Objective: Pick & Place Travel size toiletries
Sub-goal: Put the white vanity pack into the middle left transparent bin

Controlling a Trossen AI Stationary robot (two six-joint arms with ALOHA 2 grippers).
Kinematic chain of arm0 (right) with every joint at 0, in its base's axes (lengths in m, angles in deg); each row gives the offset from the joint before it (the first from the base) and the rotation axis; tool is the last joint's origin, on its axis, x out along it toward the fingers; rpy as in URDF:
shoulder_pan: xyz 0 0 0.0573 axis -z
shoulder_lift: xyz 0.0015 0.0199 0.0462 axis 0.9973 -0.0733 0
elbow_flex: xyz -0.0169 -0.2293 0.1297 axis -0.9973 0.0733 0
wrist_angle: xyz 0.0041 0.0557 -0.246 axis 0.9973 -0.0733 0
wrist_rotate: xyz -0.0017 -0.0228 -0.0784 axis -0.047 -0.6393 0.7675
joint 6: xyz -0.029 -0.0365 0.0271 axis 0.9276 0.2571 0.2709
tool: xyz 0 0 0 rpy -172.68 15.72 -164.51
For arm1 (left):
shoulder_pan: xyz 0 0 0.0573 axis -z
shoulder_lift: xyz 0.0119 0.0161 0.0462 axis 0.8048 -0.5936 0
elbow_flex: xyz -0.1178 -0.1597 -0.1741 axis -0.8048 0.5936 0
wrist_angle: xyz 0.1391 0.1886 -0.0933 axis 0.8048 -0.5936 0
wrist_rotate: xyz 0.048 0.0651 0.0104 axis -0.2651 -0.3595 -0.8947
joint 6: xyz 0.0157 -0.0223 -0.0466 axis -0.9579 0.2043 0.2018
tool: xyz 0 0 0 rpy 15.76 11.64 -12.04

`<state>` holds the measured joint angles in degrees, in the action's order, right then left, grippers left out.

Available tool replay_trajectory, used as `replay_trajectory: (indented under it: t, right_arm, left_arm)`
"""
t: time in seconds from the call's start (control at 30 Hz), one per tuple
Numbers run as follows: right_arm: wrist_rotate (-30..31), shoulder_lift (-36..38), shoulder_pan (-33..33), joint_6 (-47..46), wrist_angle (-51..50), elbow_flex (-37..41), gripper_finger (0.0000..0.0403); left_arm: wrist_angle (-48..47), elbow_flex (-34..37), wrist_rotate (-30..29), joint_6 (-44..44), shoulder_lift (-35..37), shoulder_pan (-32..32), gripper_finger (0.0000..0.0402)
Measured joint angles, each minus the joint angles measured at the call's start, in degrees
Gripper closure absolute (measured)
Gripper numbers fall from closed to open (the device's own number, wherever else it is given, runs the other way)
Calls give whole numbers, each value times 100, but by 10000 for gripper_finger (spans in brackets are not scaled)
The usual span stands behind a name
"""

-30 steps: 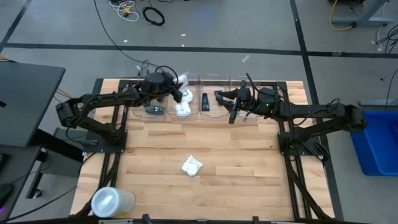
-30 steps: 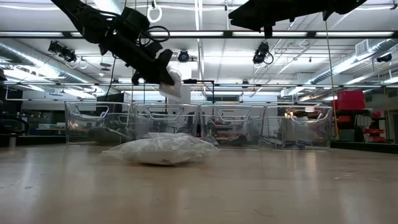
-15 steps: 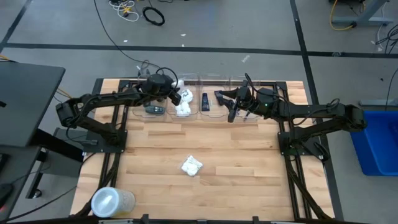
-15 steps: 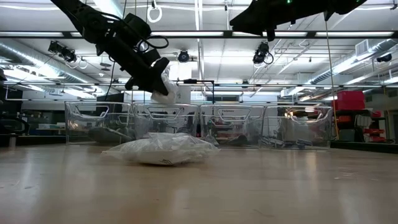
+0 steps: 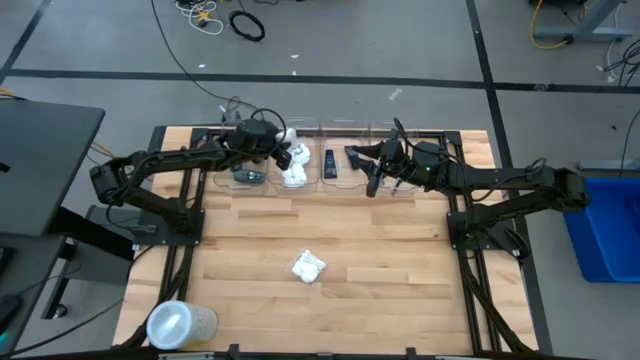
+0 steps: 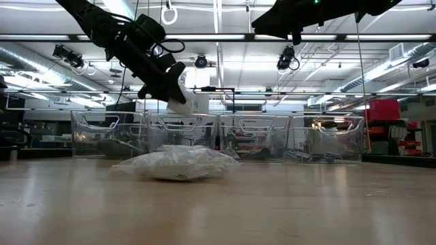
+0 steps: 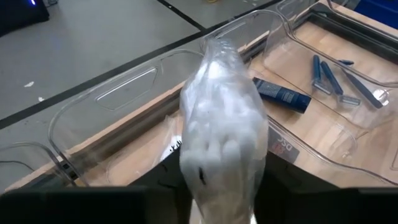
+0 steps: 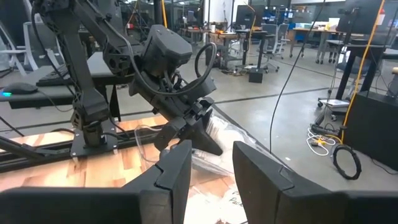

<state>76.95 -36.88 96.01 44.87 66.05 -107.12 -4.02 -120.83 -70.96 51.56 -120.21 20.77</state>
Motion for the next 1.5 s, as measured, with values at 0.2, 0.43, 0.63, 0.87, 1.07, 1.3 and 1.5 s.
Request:
replay_trajectory:
  t: [0.2,0.43,0.63,0.87,1.07,1.3,1.5]
  right_arm:
    - [-3,0,0,0,0,1,278]
    - [-3,0,0,0,0,1,278]
    - [-5,0,0,0,0,1,277]
    - [-8,0,0,-2,0,1,277]
    - [-10,0,0,-1,0,1,279]
    - [-10,0,0,0,0,1,277]
    - [-10,0,-1,0,1,1,277]
  left_arm:
    - [-2,0,0,131,0,0,215]
    - [-7,0,113,262,0,0,160]
    - [-15,0,149,340,0,0,154]
    - [-7,0,609,225,0,15,157]
    - [17,0,1168,243,0,240,158]
    - [90,-1,1151,258,83,841,178]
    - [67,-6,813,254,408,1229,209]
